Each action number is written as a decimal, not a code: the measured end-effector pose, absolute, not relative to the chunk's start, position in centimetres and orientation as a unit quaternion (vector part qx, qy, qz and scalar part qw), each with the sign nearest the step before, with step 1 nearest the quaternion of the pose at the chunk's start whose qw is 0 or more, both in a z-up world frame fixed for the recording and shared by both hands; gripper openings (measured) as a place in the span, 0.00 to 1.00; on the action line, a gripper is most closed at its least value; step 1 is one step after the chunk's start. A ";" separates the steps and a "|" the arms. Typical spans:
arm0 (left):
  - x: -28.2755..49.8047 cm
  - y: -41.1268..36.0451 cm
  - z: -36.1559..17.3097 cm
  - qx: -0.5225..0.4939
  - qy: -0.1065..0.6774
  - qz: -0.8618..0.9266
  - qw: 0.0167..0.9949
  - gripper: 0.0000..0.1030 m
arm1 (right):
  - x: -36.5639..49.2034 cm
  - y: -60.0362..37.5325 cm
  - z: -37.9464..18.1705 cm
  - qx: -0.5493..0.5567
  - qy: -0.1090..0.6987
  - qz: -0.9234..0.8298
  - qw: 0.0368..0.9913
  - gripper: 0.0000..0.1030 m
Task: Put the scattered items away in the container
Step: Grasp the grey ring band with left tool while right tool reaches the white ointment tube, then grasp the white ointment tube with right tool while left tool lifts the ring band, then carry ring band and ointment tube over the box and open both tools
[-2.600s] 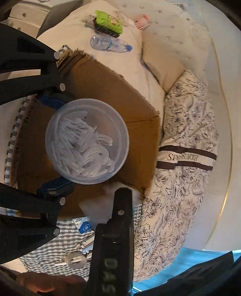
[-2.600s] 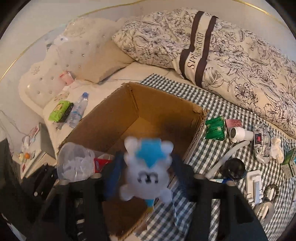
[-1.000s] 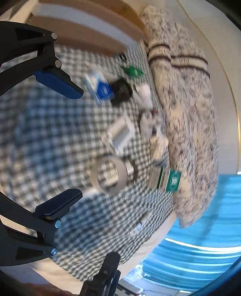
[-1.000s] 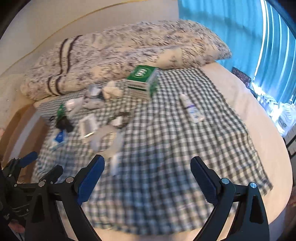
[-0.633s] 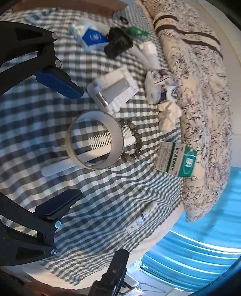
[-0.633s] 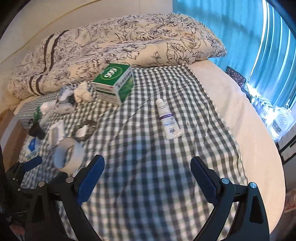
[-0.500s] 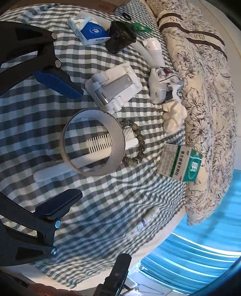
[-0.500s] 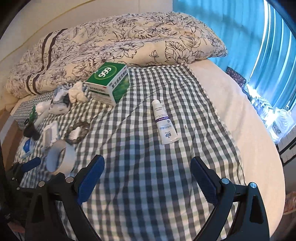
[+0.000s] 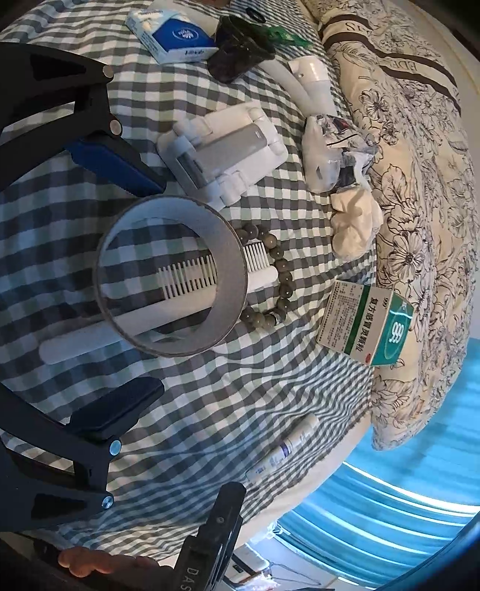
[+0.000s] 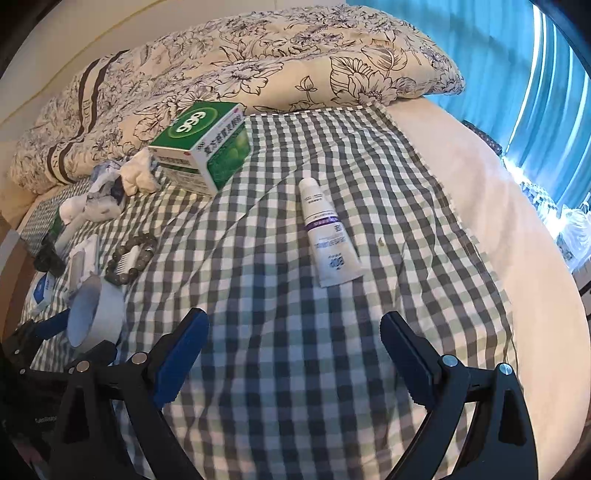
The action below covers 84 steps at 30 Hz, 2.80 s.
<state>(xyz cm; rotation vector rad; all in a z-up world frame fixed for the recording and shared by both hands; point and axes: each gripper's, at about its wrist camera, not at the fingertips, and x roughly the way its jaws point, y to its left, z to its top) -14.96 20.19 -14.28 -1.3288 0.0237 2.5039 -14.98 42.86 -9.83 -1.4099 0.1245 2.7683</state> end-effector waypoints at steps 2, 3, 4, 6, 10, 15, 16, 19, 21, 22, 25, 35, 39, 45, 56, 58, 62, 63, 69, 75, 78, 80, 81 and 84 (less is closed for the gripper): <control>-15.4 20.4 -14.5 -0.462 0.014 0.877 0.132 0.89 | -15.6 43.4 -10.1 -0.458 0.038 0.888 0.018 0.92; -15.5 20.3 -14.6 -0.458 0.017 0.880 0.124 0.83 | -15.9 43.6 -10.1 -0.459 0.039 0.887 0.015 0.92; -15.7 20.3 -14.8 -0.460 0.016 0.880 0.117 0.82 | -16.2 43.8 -10.2 -0.460 0.041 0.887 0.011 0.92; -15.7 20.2 -14.7 -0.457 0.014 0.881 0.117 0.82 | -17.0 44.1 -10.1 -0.463 0.041 0.886 0.006 0.92; -15.4 19.8 -14.3 -0.457 0.007 0.881 0.123 0.82 | -19.8 44.5 -10.0 -0.469 0.028 0.882 0.015 0.92; -14.4 18.7 -12.2 -0.440 -0.016 0.886 0.146 0.82 | -24.0 43.5 -11.6 -0.493 -0.013 0.869 0.034 0.91; -14.2 18.4 -11.6 -0.437 -0.020 0.886 0.155 0.82 | -24.6 43.2 -12.0 -0.499 -0.021 0.865 0.038 0.80; -13.7 17.5 -9.4 -0.419 -0.025 0.893 0.164 0.82 | -25.4 42.8 -13.3 -0.518 -0.037 0.853 0.061 0.38; -13.4 16.8 -8.3 -0.412 -0.033 0.894 0.176 0.82 | -24.9 42.9 -13.0 -0.515 -0.029 0.855 0.063 0.29; -13.3 16.2 -7.6 -0.407 -0.043 0.894 0.183 0.82 | -24.5 42.9 -12.8 -0.513 -0.025 0.856 0.066 0.29; -12.7 15.1 -5.9 -0.395 -0.054 0.898 0.187 0.82 | -22.3 42.5 -11.0 -0.491 -0.017 0.868 0.072 0.29; -10.1 12.1 -1.9 -0.375 0.020 0.922 0.091 0.82 | -12.6 36.3 -3.1 -0.439 0.022 0.898 -0.004 0.17; -8.5 9.0 -1.5 -0.381 0.008 0.922 0.065 0.82 | -9.4 32.0 -2.6 -0.448 0.037 0.892 -0.037 0.17; -5.2 3.7 -1.0 -0.378 -0.006 0.925 0.042 0.82 | -7.1 27.8 -3.0 -0.466 0.041 0.881 -0.066 0.00; -1.4 -0.6 0.3 -0.360 -0.027 0.932 0.046 0.82 | -9.7 30.2 -10.9 -0.552 0.184 0.814 0.004 0.42; -1.4 -0.4 0.2 -0.361 -0.029 0.931 0.050 0.82 | -10.8 30.2 -11.6 -0.560 0.165 0.811 0.033 0.41; -1.6 0.2 -0.2 -0.366 -0.027 0.928 0.054 0.82 | -12.2 30.0 -13.3 -0.581 0.173 0.794 0.044 0.41; -1.7 0.4 -0.4 -0.369 -0.026 0.928 0.055 0.82 | -12.3 29.8 -13.7 -0.584 0.171 0.792 0.048 0.41; -2.5 1.2 -1.3 -0.379 -0.019 0.923 0.056 0.82 | -11.7 28.8 -12.6 -0.573 0.157 0.804 0.033 0.25; -2.5 1.7 -1.4 -0.380 -0.016 0.923 0.055 0.82 | -10.1 26.9 -8.4 -0.536 0.120 0.836 0.010 0.25; -2.5 1.6 -1.2 -0.378 -0.016 0.924 0.054 0.82 | -9.6 25.7 -6.6 -0.523 0.108 0.846 0.000 0.25; -2.3 1.3 -0.9 -0.375 -0.016 0.925 0.051 0.82 | -9.5 24.8 -5.7 -0.517 0.102 0.850 -0.008 0.25; -2.2 1.2 -0.8 -0.374 -0.017 0.926 0.050 0.82 | -9.4 24.3 -5.1 -0.514 0.099 0.852 -0.011 0.25; -2.1 0.5 0.3 -0.364 -0.016 0.930 0.043 0.82 | -8.5 23.0 -3.3 -0.502 0.090 0.860 -0.025 0.25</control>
